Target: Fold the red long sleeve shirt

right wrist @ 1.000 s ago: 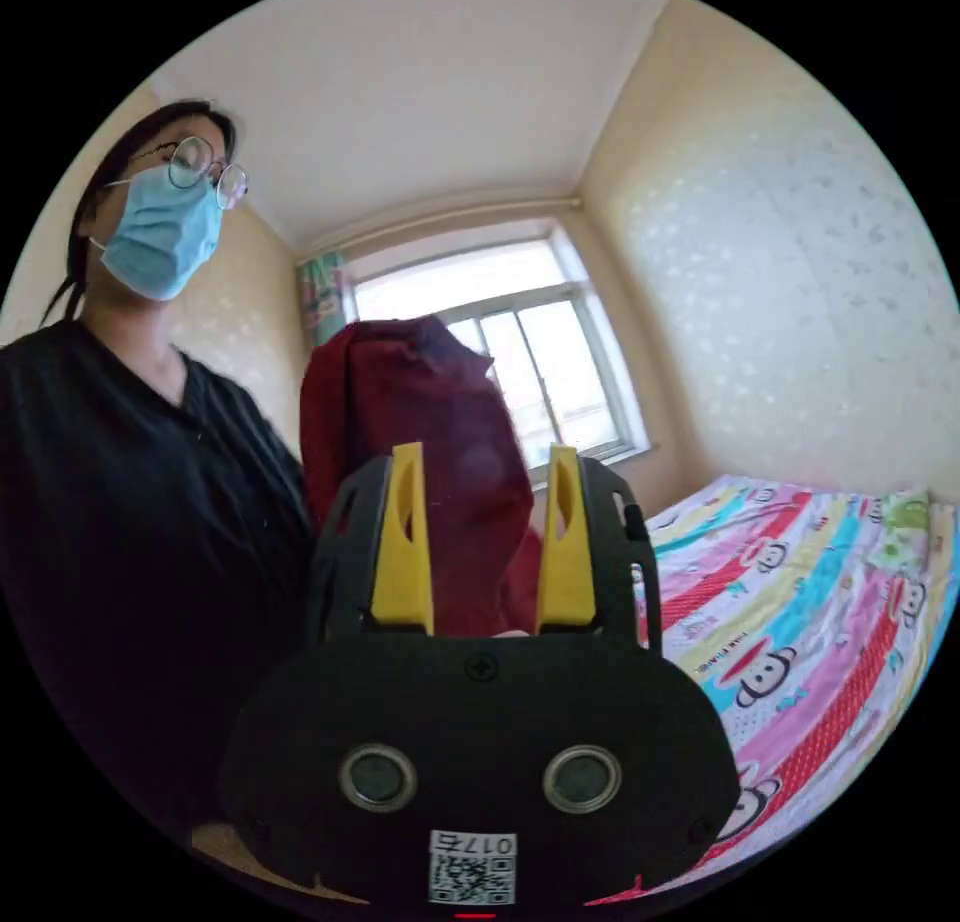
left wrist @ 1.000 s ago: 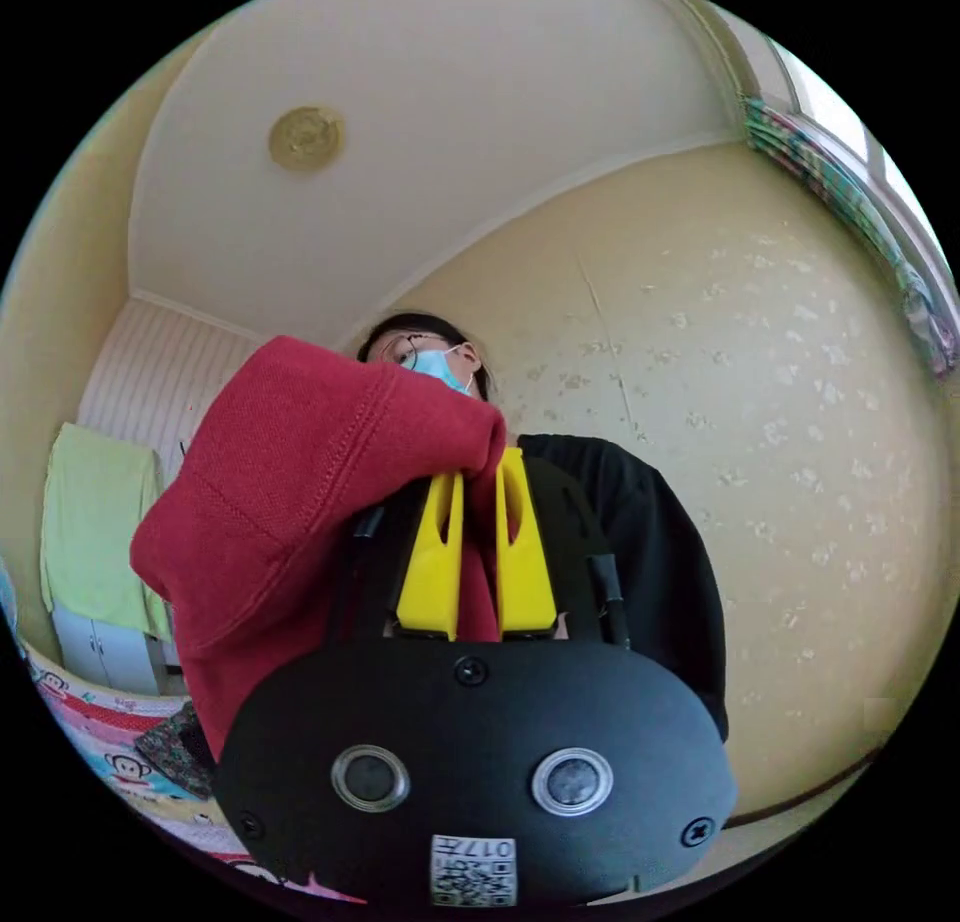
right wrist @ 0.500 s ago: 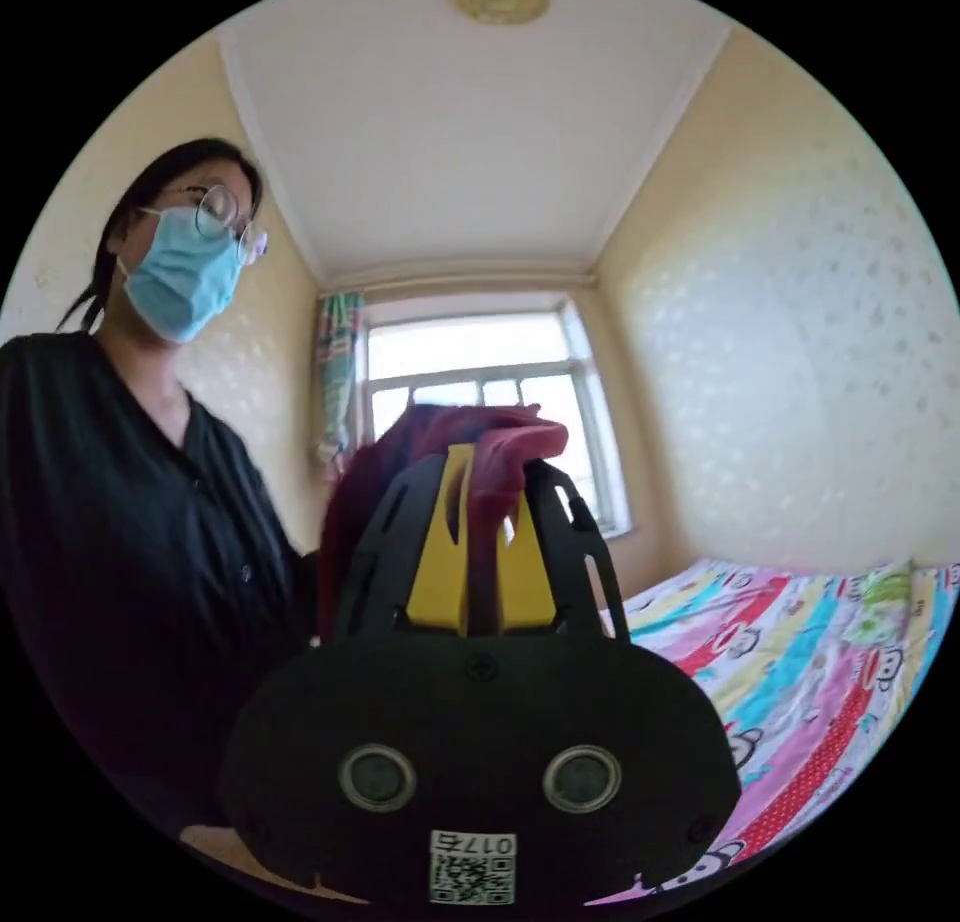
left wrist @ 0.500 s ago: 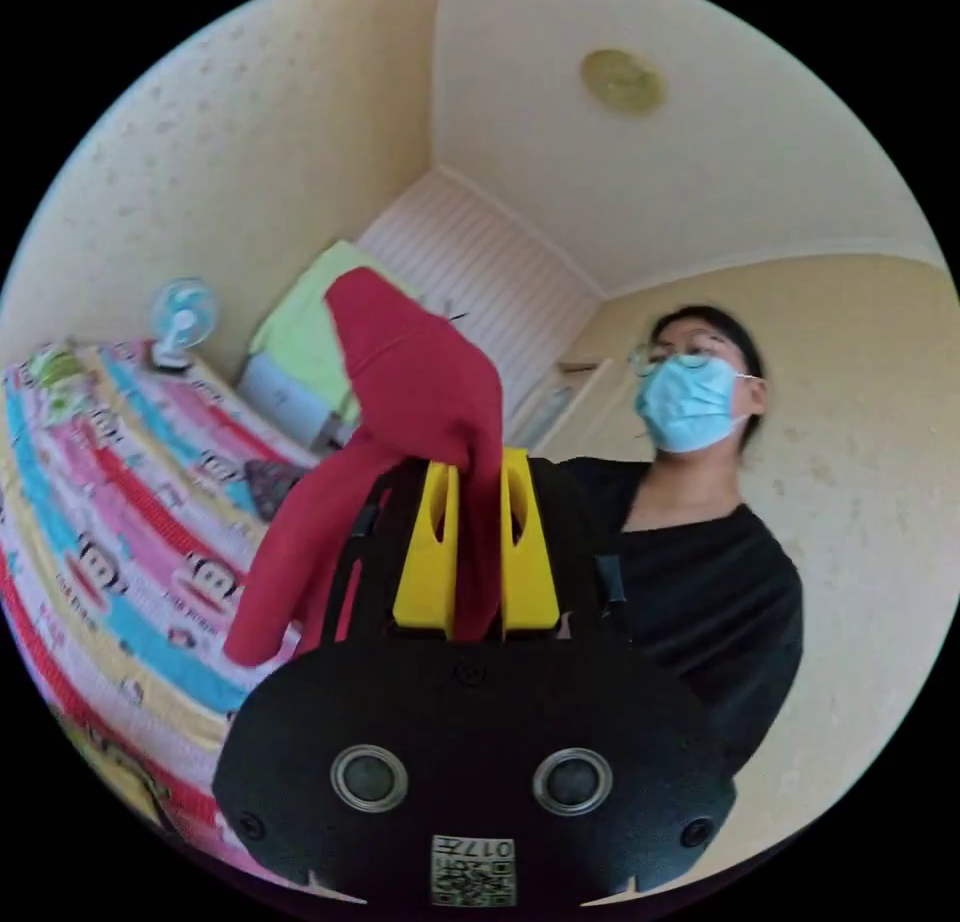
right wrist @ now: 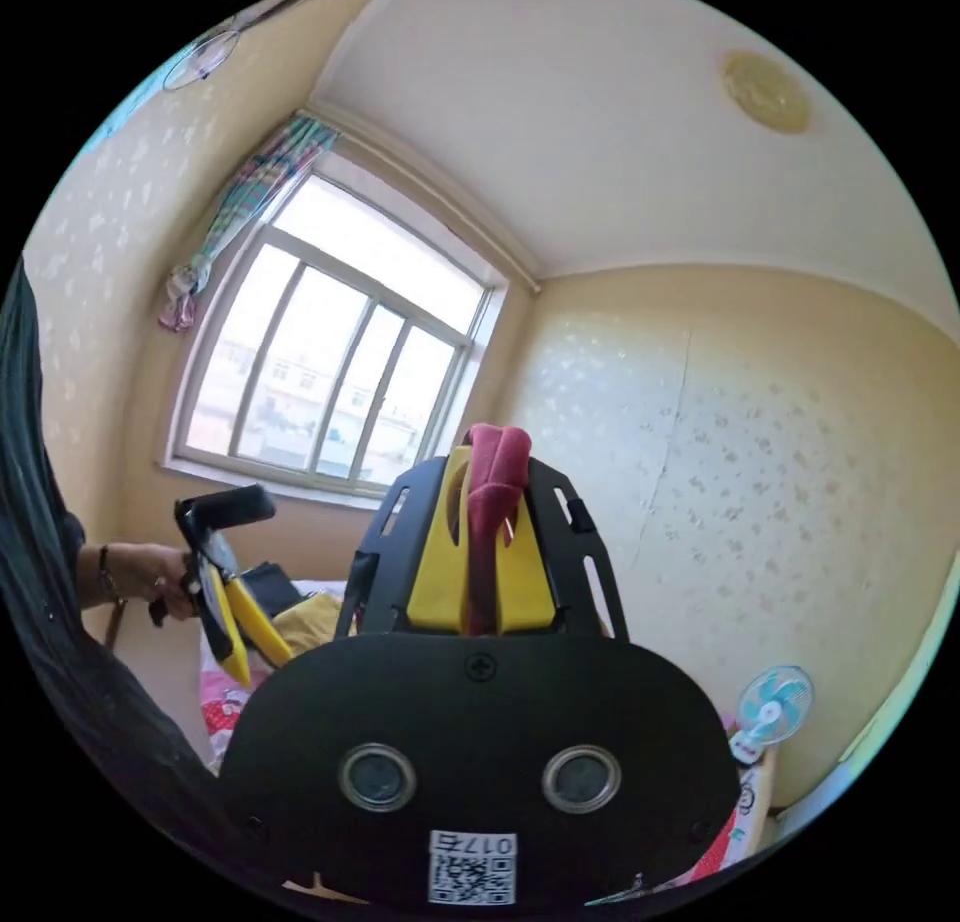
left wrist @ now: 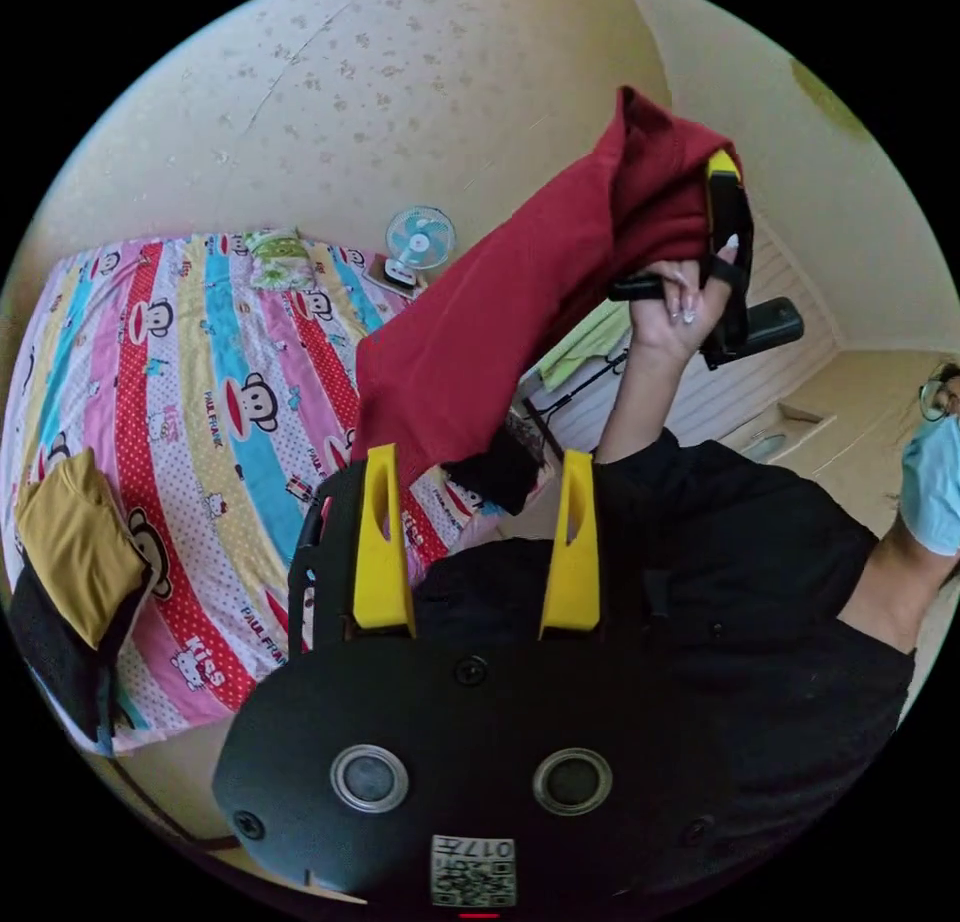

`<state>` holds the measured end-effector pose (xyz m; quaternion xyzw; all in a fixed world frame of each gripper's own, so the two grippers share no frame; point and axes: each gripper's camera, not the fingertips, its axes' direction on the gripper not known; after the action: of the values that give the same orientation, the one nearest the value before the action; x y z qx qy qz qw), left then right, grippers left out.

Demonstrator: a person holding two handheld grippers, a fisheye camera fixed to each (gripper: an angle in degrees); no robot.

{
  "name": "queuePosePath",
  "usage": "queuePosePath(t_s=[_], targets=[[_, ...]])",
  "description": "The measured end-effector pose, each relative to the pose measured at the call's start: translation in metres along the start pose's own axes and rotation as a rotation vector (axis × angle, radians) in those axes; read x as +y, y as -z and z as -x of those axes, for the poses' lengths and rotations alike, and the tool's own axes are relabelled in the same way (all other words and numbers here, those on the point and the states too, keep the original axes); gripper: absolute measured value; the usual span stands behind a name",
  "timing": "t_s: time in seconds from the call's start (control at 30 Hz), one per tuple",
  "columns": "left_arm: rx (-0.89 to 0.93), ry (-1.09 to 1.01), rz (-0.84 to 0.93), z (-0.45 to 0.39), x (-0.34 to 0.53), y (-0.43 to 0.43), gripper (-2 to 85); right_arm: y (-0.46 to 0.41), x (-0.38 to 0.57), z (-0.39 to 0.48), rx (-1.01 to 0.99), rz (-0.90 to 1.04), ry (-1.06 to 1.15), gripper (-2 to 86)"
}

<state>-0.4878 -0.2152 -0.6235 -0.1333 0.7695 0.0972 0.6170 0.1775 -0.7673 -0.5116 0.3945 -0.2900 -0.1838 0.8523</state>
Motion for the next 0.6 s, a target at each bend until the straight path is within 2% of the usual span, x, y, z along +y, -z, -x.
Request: queuePosePath(t_s=[0.13,0.17,0.2,0.23,0.3,0.4,0.5,0.6], targets=[[-0.052,-0.037,-0.03,-0.013,-0.028,-0.003,20.2,0.016,-0.035,-0.024,-0.048,-0.1,-0.036,-0.3],[-0.071,-0.056,-0.049,-0.016,-0.037,0.001,18.5,0.02,-0.038,-0.028,-0.057,-0.116,-0.048,-0.3],[-0.115,-0.083,-0.101,-0.021,-0.044,0.011,10.9,0.026,-0.042,-0.035,-0.058,-0.142,-0.079,-0.3],[-0.149,-0.096,-0.125,-0.023,-0.046,0.017,7.2,0.035,-0.043,-0.043,-0.038,-0.162,-0.113,-0.3],[-0.245,-0.138,-0.249,-0.029,-0.051,0.049,4.3,0.05,-0.042,-0.056,-0.041,-0.185,-0.13,-0.3],[-0.238,-0.177,-0.348,-0.033,-0.059,0.089,3.5,0.074,-0.033,-0.079,-0.164,-0.207,-0.148,-0.2],[-0.27,-0.224,-0.466,-0.05,-0.066,0.135,2.8,0.085,-0.026,-0.095,-0.166,-0.126,-0.173,0.0],[-0.328,-0.244,-0.517,-0.058,-0.089,0.171,2.1,0.062,-0.007,-0.126,-0.124,-0.023,-0.316,0.3]])
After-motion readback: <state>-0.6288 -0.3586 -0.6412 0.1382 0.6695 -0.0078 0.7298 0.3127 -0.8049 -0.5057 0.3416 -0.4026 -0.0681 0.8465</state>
